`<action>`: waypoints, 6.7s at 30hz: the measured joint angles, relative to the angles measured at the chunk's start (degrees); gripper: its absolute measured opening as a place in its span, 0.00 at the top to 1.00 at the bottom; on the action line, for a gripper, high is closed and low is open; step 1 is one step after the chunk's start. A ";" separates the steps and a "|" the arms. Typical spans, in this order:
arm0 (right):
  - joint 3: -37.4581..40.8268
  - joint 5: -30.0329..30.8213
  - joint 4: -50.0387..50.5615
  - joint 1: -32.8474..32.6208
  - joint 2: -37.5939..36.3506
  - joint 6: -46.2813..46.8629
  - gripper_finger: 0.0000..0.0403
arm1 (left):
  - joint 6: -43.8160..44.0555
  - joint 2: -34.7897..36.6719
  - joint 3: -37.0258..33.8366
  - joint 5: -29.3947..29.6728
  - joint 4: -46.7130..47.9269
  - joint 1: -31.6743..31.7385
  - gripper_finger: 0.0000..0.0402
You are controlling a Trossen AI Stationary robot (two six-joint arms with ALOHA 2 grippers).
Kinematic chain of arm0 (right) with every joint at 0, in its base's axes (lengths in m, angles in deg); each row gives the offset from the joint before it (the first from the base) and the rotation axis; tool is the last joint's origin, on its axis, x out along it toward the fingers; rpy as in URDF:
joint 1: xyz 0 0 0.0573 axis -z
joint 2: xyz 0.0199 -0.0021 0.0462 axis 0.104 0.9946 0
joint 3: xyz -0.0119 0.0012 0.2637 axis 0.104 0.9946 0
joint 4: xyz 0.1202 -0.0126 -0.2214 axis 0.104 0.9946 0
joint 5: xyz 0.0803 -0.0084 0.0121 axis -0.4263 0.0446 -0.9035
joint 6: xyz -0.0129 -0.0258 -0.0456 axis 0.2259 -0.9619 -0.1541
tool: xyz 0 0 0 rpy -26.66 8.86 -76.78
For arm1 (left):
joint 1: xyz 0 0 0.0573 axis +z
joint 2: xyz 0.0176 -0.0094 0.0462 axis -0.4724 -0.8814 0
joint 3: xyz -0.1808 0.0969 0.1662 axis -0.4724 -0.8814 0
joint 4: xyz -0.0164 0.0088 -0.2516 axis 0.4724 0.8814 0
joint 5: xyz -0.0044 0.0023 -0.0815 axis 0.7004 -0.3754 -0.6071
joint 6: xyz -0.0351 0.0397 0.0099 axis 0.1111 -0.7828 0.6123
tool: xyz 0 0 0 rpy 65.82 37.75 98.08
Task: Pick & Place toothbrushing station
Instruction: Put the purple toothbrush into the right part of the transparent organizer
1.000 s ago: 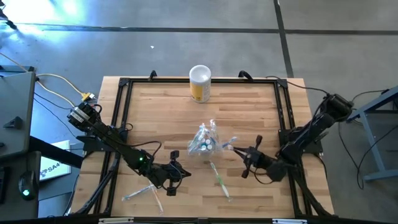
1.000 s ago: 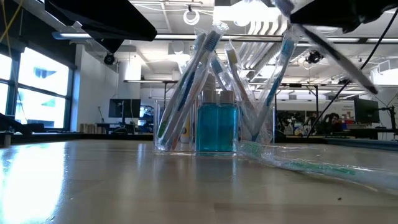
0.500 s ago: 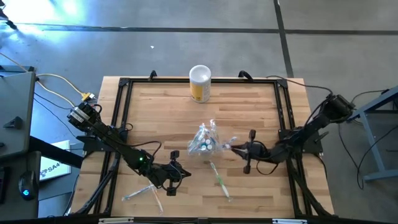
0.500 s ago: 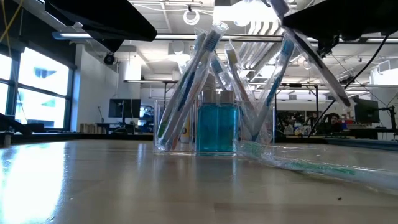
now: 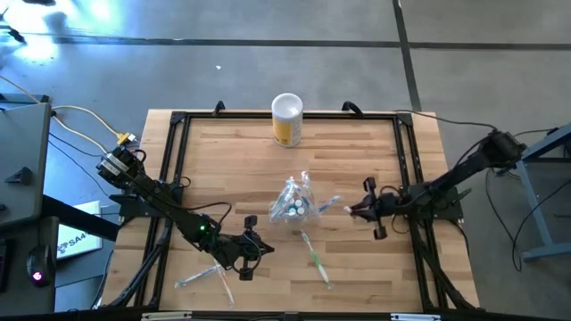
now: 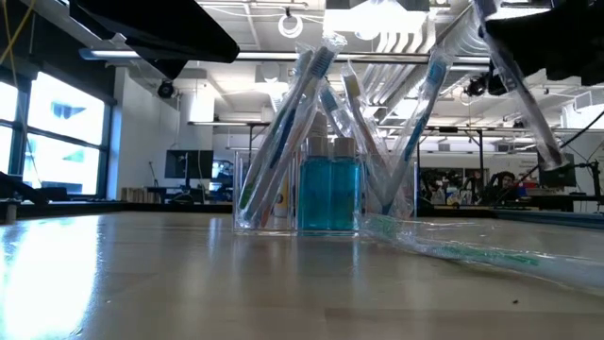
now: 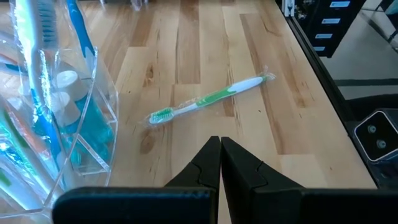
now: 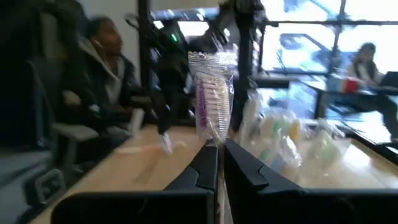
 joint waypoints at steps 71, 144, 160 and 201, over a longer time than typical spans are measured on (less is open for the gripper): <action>-21.92 -33.94 -21.27 26.31 39.24 6.75 0.99 | -1.06 0.00 0.00 0.94 0.09 0.00 0.98; -26.02 2.52 -6.94 8.93 37.81 -16.59 0.54 | -1.04 0.00 -0.02 0.99 0.51 0.00 0.98; -32.04 4.53 24.80 6.54 26.09 -9.58 0.54 | -1.04 0.00 -0.04 0.99 0.95 0.00 0.98; -42.27 14.42 36.57 2.17 36.85 -1.11 0.54 | -0.91 0.00 -0.04 1.16 0.51 0.02 0.98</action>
